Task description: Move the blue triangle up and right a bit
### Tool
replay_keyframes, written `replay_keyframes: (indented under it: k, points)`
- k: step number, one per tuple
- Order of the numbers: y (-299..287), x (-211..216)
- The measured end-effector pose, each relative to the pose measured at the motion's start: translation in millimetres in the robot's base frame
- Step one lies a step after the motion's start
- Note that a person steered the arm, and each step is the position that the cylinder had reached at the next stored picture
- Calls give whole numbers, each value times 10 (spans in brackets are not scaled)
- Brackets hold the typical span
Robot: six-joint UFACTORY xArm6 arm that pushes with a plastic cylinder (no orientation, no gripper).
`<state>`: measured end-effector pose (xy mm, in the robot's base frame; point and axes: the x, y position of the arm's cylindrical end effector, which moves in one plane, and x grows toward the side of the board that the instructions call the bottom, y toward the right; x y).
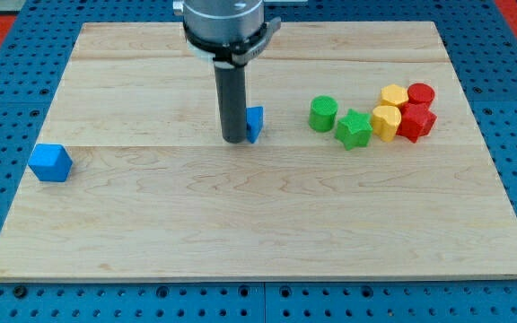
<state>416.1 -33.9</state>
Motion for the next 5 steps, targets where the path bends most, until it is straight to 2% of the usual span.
replay_keyframes:
  k: [1, 2, 3, 4, 5]
  points:
    - [249, -219]
    - [672, -254]
    - [565, -434]
    - [216, -659]
    - [521, -712]
